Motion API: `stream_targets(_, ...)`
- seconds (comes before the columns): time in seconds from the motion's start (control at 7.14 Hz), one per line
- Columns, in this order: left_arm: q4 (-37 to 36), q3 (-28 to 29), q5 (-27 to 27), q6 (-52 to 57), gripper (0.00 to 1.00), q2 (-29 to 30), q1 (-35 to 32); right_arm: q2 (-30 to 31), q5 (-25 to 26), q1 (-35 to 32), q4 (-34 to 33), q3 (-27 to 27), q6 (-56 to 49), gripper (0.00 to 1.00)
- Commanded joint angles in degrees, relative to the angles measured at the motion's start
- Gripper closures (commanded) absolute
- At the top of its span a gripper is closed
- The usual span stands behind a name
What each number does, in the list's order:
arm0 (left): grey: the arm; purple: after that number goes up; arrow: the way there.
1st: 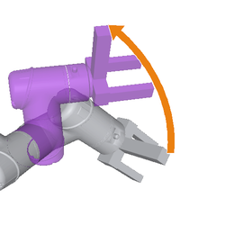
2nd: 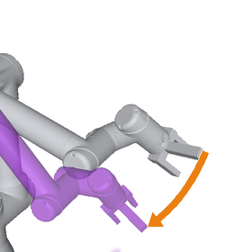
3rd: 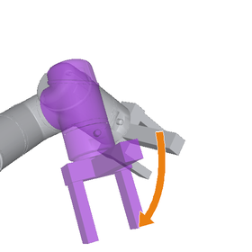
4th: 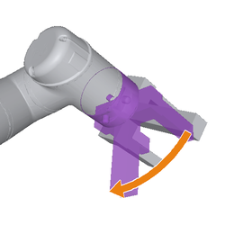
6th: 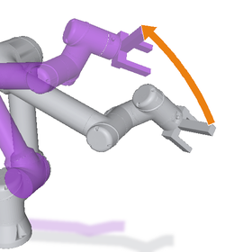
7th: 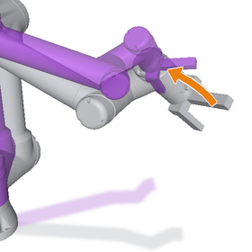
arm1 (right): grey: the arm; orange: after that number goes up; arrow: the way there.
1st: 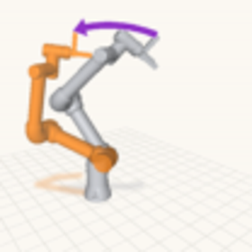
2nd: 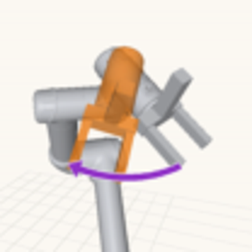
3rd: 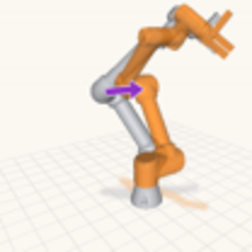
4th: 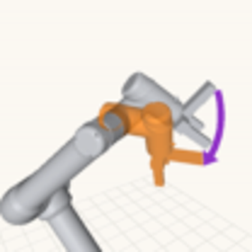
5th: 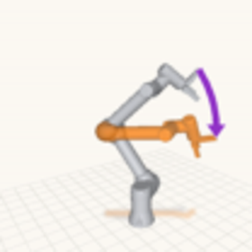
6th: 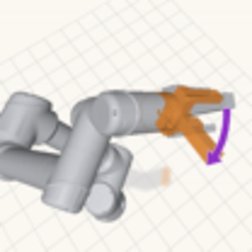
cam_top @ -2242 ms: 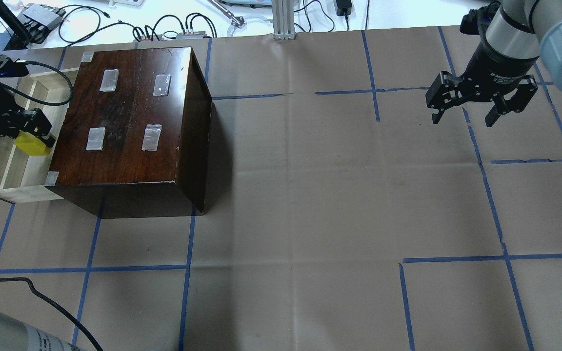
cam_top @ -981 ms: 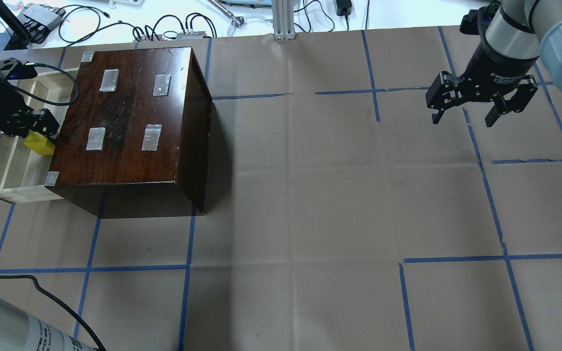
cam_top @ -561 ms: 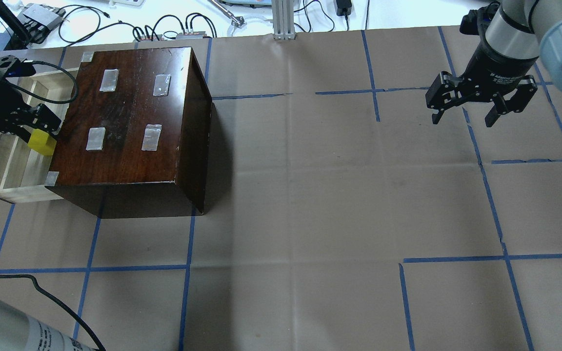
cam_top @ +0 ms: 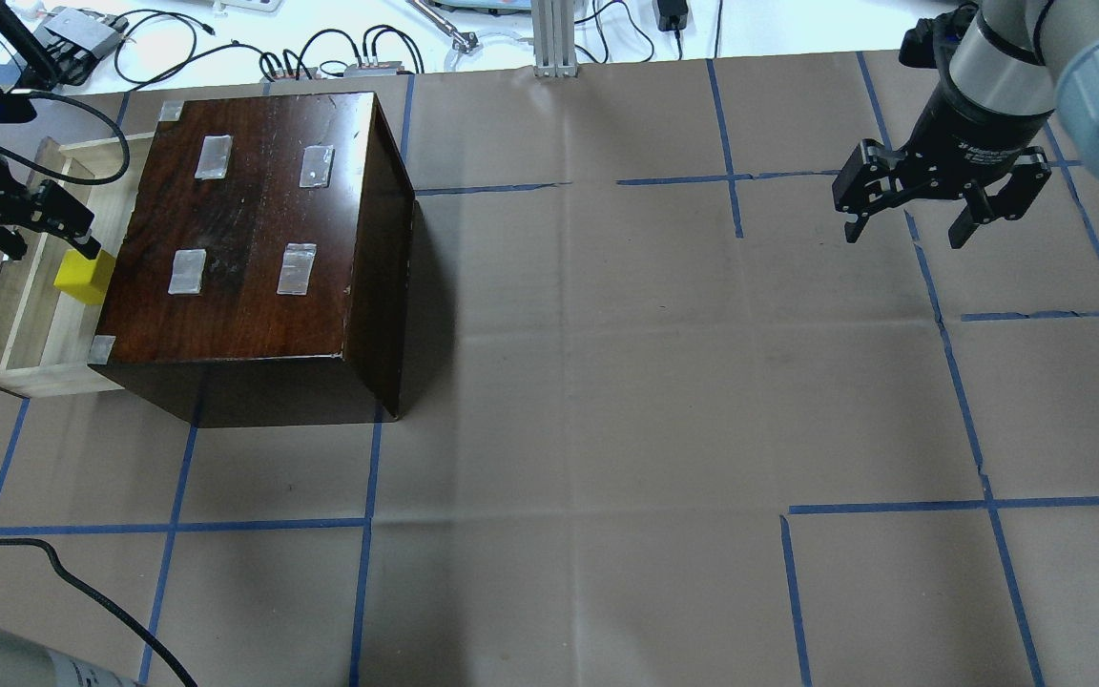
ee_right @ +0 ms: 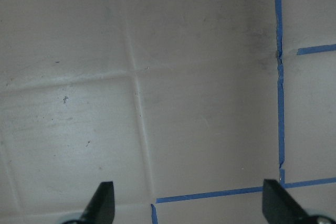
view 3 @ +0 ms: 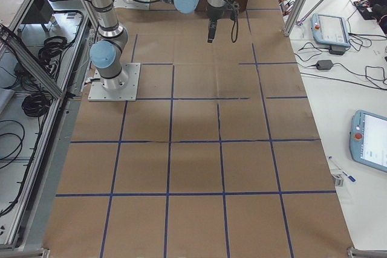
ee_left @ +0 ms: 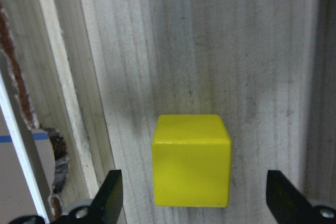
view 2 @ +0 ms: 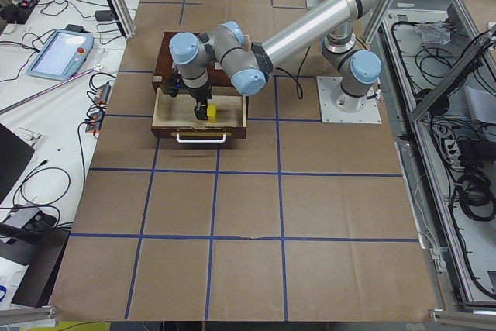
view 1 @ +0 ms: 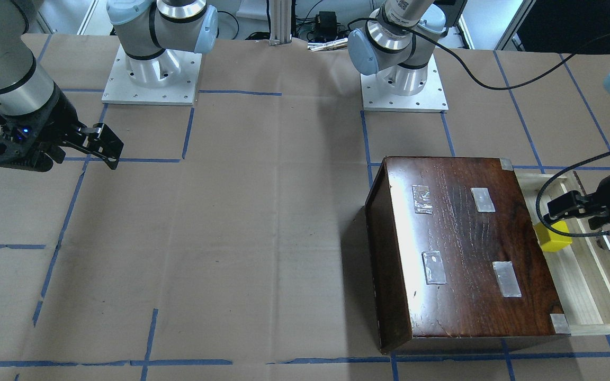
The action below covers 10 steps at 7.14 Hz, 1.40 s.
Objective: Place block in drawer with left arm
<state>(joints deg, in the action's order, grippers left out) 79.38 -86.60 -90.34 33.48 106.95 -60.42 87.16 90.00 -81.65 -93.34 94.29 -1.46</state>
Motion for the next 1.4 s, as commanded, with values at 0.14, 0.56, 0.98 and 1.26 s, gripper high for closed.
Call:
stream_targets(0.14, 5.23, -1.11, -0.18, -7.16, 0.01, -10.15, -6.59, 0.03, 0.00, 0.00, 0.00, 0.01, 0.06, 0.00)
stream_targets(0.56, 10.36, -0.51, -0.18, -20.79, 0.01, -13.61, -20.57, 0.03, 0.00, 0.00, 0.00, 0.01, -0.03, 0.00)
stream_targets(0.98, 10.53, -1.73, 0.25, -22.58, 0.01, -13.87, -23.77, 0.03, 0.00, 0.00, 0.00, 0.01, 0.06, 0.00)
stream_targets(1.26, 9.66, -1.82, 0.25, -23.01, 0.01, -11.95, -28.84, 0.03, 0.00, 0.00, 0.00, 0.01, -0.03, 0.00)
